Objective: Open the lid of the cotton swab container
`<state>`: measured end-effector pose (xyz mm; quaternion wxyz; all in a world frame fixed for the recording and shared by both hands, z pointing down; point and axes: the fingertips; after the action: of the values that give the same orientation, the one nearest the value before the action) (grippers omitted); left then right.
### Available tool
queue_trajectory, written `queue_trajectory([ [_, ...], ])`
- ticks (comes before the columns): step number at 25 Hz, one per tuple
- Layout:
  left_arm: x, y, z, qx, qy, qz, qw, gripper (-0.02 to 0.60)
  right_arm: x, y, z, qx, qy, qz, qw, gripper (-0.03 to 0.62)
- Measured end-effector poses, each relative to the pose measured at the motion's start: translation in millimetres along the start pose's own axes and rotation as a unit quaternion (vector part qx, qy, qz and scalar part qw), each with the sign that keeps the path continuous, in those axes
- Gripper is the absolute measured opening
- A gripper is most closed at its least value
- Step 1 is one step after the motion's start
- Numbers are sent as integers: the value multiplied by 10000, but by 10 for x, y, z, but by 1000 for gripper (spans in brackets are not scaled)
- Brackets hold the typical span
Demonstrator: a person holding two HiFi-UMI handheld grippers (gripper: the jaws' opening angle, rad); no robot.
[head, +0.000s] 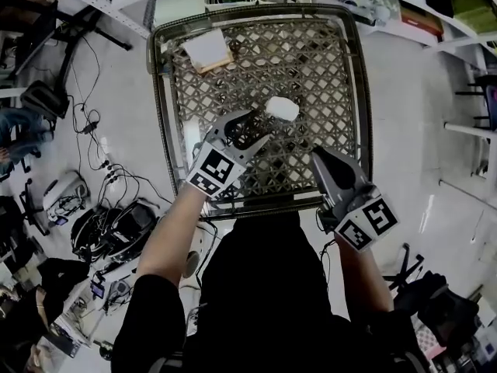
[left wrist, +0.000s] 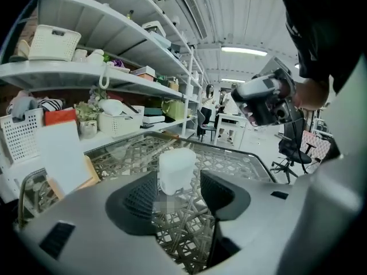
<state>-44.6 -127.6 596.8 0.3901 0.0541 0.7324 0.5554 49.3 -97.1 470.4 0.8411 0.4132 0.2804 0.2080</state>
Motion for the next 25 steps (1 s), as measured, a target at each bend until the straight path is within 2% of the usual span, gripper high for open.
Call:
queue_trajectory([
  [7,-381,221,-134,-199,140,-237,9994,229,-18,147,203,-174,164,-124,9996,32],
  [17,-711,172,-184,-681,502,-325,9959,245,-21,181,285,-361,295,-102,9989,32],
  [25,-804,136,-53,-729,692,-402,9941,242,-11,225,243,-457,280,-91,9985,32],
])
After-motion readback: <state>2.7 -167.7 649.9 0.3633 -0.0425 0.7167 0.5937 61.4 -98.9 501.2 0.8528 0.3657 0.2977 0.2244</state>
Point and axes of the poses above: the fingertips, and each gripper's own axes: x backward along the fingers, z to its right, y out of its underside, and after that the axes turned 2 degrees about -y, right-handed
